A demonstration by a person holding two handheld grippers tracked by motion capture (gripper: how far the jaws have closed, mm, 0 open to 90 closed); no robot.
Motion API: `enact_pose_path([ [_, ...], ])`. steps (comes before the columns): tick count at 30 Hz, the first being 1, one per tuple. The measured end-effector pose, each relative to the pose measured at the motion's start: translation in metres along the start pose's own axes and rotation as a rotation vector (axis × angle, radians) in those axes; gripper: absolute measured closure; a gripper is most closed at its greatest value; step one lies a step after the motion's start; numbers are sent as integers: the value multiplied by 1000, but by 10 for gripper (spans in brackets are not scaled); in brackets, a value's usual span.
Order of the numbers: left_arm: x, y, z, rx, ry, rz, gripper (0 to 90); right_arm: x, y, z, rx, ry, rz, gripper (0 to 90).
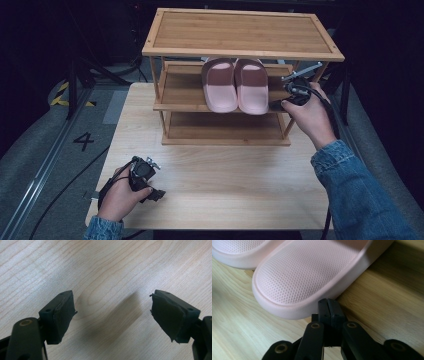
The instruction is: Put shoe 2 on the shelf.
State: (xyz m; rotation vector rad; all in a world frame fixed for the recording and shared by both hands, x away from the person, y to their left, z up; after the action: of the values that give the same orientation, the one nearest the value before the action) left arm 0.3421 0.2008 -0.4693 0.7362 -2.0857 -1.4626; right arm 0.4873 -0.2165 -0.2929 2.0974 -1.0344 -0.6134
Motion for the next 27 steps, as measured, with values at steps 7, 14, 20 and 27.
enact_pose_path([
  [7,-1,1,4,1,5,0,196,-3,20,1,25,21,-19,834],
  [14,-3,6,7,6,19,-12,190,-3,41,23,21,84,-16,663],
  [20,-7,6,8,7,29,-20,190,5,49,61,29,112,-30,568],
  [27,-11,6,9,2,43,-29,190,17,44,103,4,109,-36,515],
])
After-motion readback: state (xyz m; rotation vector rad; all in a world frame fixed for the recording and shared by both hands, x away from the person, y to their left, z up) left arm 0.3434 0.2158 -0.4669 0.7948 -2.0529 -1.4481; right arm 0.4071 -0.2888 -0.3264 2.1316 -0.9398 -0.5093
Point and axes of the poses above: each handheld gripper's, and its own axes: y roughly backward along the jaws, z roughly out of its underside, x roughly to its right, the point moved 3 cm from there along -y, roughly forward along the jaws, and after that the axes turned 5 degrees about -y, right-handed, at the moved point
